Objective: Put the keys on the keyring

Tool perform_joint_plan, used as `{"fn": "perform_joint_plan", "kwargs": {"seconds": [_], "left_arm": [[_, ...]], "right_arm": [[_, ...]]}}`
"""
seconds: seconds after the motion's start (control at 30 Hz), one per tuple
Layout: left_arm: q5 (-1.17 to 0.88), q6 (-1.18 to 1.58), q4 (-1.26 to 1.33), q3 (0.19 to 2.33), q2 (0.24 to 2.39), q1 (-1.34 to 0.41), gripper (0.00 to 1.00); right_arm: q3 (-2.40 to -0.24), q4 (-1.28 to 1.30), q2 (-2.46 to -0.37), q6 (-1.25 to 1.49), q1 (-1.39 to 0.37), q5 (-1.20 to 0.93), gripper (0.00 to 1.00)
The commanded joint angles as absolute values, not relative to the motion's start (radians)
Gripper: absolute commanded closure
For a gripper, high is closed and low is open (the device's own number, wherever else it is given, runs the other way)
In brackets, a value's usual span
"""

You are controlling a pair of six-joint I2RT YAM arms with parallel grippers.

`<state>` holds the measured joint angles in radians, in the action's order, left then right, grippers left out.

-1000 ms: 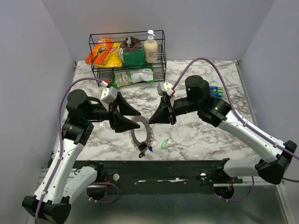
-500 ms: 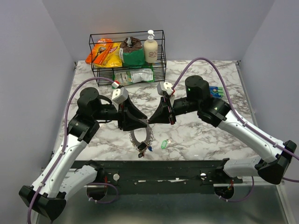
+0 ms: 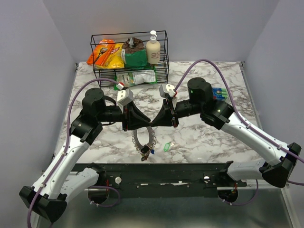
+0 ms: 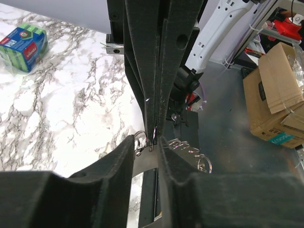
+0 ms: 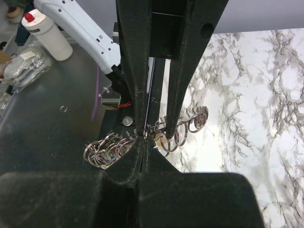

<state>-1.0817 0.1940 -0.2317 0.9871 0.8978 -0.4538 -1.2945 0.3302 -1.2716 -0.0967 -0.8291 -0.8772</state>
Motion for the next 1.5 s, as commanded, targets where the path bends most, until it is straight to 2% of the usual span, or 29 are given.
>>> {"fn": "perform_joint_plan", "kwargs": {"seconds": [0.0, 0.1, 0.2, 0.23, 0.63, 0.7, 0.8, 0.83, 0.9, 0.93, 1.13, 1.23, 1.33, 1.47], "left_arm": [[-1.052, 0.164, -0.278, 1.017, 0.9, -0.463, 0.7], [-1.035, 0.164, -0.276, 1.019, 0.902, -0.469, 0.77], [-1.011, 0.17, -0.276, 1.019, 0.905, -0.474, 0.91], [-1.002, 0.175, -0.276, 1.02, 0.908, -0.477, 1.0], [-0.917, 0.198, -0.245, 1.012, 0.893, -0.486, 1.0], [-0.896, 0.199, -0.247, 1.011, 0.885, -0.486, 1.0], [-0.882, 0.212, -0.229, 1.0, 0.871, -0.485, 1.0], [-0.882, 0.215, -0.212, 0.991, 0.867, -0.485, 1.0], [-0.885, 0.236, -0.187, 0.979, 0.856, -0.486, 1.0], [-0.884, 0.242, -0.16, 0.967, 0.853, -0.486, 1.0], [-0.874, 0.307, -0.054, 0.931, 0.828, -0.486, 1.0], [-0.88, 0.353, 0.035, 0.907, 0.815, -0.486, 1.0], [-0.89, 0.394, 0.145, 0.862, 0.79, -0.486, 1.0], [-0.919, 0.403, 0.216, 0.824, 0.767, -0.486, 1.0]], "right_arm": [[-1.292, 0.267, -1.247, -0.084, -0.825, -0.868, 0.99], [-1.296, 0.265, -1.252, -0.083, -0.825, -0.874, 0.99], [-1.299, 0.267, -1.256, -0.078, -0.827, -0.881, 0.99], [-1.299, 0.267, -1.256, -0.077, -0.825, -0.876, 0.99], [-1.299, 0.267, -1.227, -0.071, -0.825, -0.796, 0.99], [-1.293, 0.265, -1.215, -0.072, -0.825, -0.766, 0.93], [-1.279, 0.261, -1.183, -0.075, -0.825, -0.712, 0.79], [-1.273, 0.255, -1.163, -0.075, -0.825, -0.687, 0.72], [-1.267, 0.249, -1.144, -0.077, -0.825, -0.663, 0.64], [-1.263, 0.241, -1.132, -0.078, -0.825, -0.651, 0.55], [-1.224, 0.207, -1.042, -0.081, -0.822, -0.555, 0.29], [-1.212, 0.196, -1.017, -0.066, -0.813, -0.554, 0.2], [-1.209, 0.189, -1.011, -0.06, -0.805, -0.597, 0.16], [-1.209, 0.176, -1.02, -0.058, -0.805, -0.702, 0.16]]}}
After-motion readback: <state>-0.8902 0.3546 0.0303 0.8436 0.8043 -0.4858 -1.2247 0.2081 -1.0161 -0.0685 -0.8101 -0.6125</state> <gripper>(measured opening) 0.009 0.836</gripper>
